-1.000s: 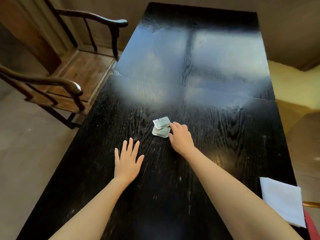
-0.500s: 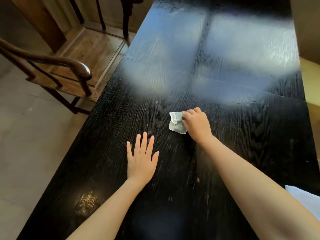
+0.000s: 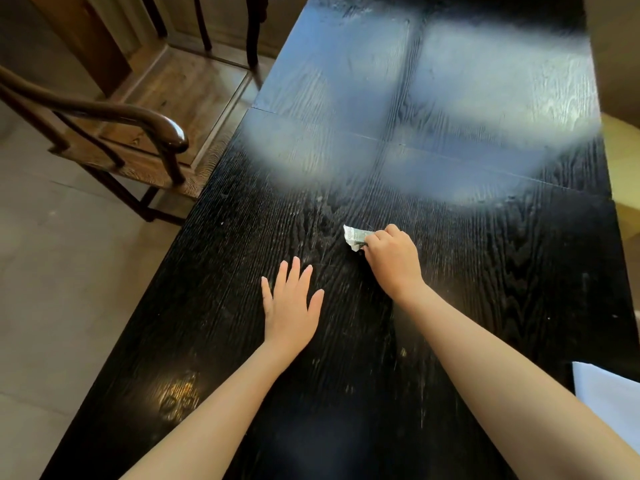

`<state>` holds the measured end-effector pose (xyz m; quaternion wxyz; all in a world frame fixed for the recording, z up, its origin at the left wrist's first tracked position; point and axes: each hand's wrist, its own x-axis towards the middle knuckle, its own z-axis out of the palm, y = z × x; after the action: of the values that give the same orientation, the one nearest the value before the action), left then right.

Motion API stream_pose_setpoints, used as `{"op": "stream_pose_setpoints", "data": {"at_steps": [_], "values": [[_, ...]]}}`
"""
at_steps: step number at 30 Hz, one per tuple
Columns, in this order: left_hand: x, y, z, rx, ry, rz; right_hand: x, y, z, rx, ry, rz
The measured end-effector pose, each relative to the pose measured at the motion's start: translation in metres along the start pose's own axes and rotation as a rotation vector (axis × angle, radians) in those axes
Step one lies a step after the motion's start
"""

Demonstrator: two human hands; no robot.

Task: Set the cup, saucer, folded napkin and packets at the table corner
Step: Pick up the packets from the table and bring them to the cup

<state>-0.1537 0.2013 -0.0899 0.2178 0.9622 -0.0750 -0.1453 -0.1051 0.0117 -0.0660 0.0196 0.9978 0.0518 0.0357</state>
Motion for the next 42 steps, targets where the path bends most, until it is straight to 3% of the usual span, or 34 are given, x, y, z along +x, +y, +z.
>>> {"op": "stream_pose_setpoints", "data": {"at_steps": [3,7,9,13,18,20,27,42], "values": [[0.006,0.019,-0.024,-0.426,0.067,-0.135,-0.007,-0.01,-0.01,0.073,0.061,0.022],[0.02,0.048,-0.058,-1.324,-0.119,-0.51,-0.019,-0.027,-0.029,0.153,0.225,-0.066],[0.024,0.051,-0.068,-1.502,-0.155,-0.513,-0.026,-0.035,-0.038,0.152,0.251,-0.123],[0.017,0.051,-0.075,-1.42,-0.16,-0.399,-0.046,-0.041,-0.045,0.309,0.208,-0.094],[0.008,0.054,-0.076,-1.265,-0.159,-0.323,-0.063,-0.043,-0.068,1.045,-0.048,0.529],[0.003,0.06,-0.076,-1.232,-0.185,-0.287,-0.068,-0.04,-0.077,1.219,-0.091,0.611],[-0.026,0.092,-0.076,-1.16,-0.36,-0.159,-0.109,-0.018,-0.103,1.308,0.036,0.701],[-0.17,0.218,-0.06,-1.065,-0.412,0.071,-0.288,0.046,-0.188,1.39,0.272,0.836]]}}
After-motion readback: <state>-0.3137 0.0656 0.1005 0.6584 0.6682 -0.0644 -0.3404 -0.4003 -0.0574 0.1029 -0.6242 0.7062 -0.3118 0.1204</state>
